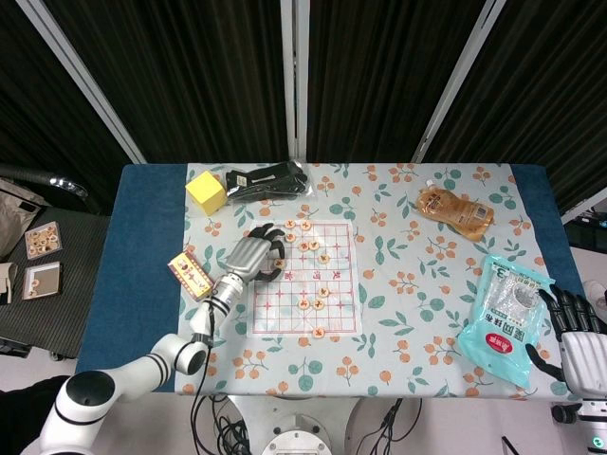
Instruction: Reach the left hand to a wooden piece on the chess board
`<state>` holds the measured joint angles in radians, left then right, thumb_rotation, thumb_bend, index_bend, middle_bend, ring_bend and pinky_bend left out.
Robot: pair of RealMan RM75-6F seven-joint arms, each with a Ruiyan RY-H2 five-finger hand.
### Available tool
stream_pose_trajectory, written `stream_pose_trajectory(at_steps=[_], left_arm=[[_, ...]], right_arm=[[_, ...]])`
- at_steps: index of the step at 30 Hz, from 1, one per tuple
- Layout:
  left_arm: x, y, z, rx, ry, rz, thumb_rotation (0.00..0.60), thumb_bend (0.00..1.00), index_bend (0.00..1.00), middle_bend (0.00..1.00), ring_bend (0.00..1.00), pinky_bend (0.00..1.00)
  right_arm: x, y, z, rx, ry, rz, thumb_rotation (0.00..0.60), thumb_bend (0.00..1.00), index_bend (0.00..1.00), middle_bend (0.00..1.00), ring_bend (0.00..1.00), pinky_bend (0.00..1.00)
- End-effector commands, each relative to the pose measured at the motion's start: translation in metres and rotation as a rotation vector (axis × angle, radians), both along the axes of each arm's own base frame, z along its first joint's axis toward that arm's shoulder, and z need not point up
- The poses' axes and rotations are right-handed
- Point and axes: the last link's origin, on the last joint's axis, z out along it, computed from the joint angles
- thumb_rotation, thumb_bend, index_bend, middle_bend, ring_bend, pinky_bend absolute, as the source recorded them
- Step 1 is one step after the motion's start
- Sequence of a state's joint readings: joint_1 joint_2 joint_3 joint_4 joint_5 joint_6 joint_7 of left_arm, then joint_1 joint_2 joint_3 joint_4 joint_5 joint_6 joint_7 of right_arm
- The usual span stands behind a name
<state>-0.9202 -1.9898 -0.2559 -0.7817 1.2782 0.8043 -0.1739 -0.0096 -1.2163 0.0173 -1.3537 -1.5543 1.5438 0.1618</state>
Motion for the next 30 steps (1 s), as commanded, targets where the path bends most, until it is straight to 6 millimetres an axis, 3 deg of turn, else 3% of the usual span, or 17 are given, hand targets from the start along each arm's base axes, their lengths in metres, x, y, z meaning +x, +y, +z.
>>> stream_pose_trajectory(at_steps=[1,14,18,25,30], left_arm=[[0.001,0.003,0.000,0.000,-0.003,0.003,0.600,0.33,0.52,0.15,0.01,0.11],[-0.003,0.011,-0.004,-0.001,0.022,0.012,0.600,0.33,0.49,0.15,0.01,0.11],[-0.002,0.010,-0.005,-0.009,0.010,0.009,0.600,0.33,0.43,0.15,0.01,0.11],[0.000,0.010,-0.003,0.006,-0.015,-0.003,0.600,0.31,0.21,0.13,0.01,0.11],[-0.007,0.009,0.005,0.037,-0.032,-0.002,0.600,0.31,0.15,0.13,0.01,0.11]], right_arm=[[0.000,0.000,0.000,0.000,0.000,-0.002,0.600,0.18,0.00,0.00,0.00,0.00],[-0.001,-0.002,0.002,-0.006,0.003,-0.010,0.600,0.19,0.00,0.00,0.00,0.00],[0.000,-0.003,0.001,0.000,0.004,-0.009,0.600,0.19,0.00,0.00,0.00,0.00],[0.002,-0.003,0.001,0.000,0.007,-0.006,0.600,0.19,0.00,0.00,0.00,0.00],[0.004,-0.002,0.003,-0.008,0.007,-0.001,0.600,0.20,0.00,0.00,0.00,0.00]])
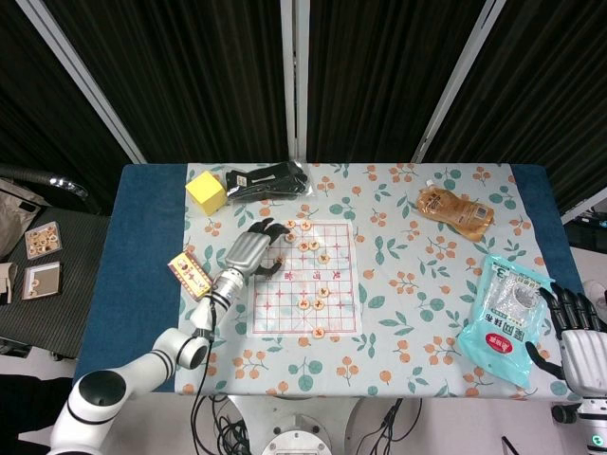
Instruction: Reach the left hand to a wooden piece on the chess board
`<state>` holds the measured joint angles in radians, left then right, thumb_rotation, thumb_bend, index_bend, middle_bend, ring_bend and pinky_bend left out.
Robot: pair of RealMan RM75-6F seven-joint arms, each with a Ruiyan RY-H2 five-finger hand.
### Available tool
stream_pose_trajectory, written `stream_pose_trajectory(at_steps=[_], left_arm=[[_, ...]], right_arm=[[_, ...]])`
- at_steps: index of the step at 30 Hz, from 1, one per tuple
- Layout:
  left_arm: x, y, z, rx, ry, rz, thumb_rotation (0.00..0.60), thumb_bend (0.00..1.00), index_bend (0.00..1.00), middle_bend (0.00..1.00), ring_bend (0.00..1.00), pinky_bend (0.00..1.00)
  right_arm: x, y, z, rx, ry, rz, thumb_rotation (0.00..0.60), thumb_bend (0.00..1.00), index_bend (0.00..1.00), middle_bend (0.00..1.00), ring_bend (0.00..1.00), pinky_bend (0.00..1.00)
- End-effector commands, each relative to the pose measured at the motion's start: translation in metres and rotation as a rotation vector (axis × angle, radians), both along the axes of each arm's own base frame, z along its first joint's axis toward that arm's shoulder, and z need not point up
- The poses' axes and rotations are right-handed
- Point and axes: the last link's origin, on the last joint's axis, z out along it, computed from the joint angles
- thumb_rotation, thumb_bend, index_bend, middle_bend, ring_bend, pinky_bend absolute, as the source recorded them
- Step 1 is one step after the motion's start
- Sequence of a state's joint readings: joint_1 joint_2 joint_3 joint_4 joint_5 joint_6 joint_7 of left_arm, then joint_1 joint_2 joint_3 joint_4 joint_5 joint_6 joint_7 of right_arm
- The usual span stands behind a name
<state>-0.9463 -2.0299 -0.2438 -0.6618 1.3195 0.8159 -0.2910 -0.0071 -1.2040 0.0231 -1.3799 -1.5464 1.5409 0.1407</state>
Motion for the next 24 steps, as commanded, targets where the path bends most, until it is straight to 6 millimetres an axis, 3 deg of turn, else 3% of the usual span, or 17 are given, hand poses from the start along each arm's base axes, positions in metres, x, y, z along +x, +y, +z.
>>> stream_pose_trajectory(at_steps=[1,5,7,12,18,24], left_arm=[[-0.008,-0.003,0.012,0.046,-0.015,-0.008,0.600,0.31,0.15,0.12,0.01,0.11],[-0.036,-0.021,0.049,0.157,-0.049,0.001,0.600,0.31,0.15,0.12,0.00,0.10],[-0.057,-0.044,0.077,0.233,-0.052,0.011,0.600,0.29,0.15,0.11,0.00,0.08],[-0.113,-0.129,0.135,0.355,0.048,0.071,0.600,0.26,0.15,0.10,0.00,0.07],[-0.168,-0.217,0.170,0.443,0.202,0.185,0.600,0.24,0.15,0.10,0.00,0.06],[-0.198,-0.264,0.183,0.479,0.224,0.226,0.600,0.20,0.14,0.10,0.00,0.06]], right_arm=[[0.001,0.001,0.002,-0.004,0.000,0.006,0.600,0.20,0.00,0.00,0.00,0.00],[0.004,0.001,0.001,0.003,-0.001,0.021,0.600,0.20,0.00,0.00,0.00,0.00],[0.005,0.002,-0.003,0.016,-0.005,0.027,0.600,0.20,0.00,0.00,0.00,0.00],[0.007,0.004,-0.017,0.064,-0.018,0.046,0.600,0.19,0.00,0.00,0.00,0.00],[0.005,0.007,-0.034,0.096,-0.013,0.065,0.600,0.17,0.00,0.00,0.00,0.00],[-0.005,0.012,-0.044,0.123,0.013,0.034,0.600,0.17,0.00,0.00,0.00,0.00]])
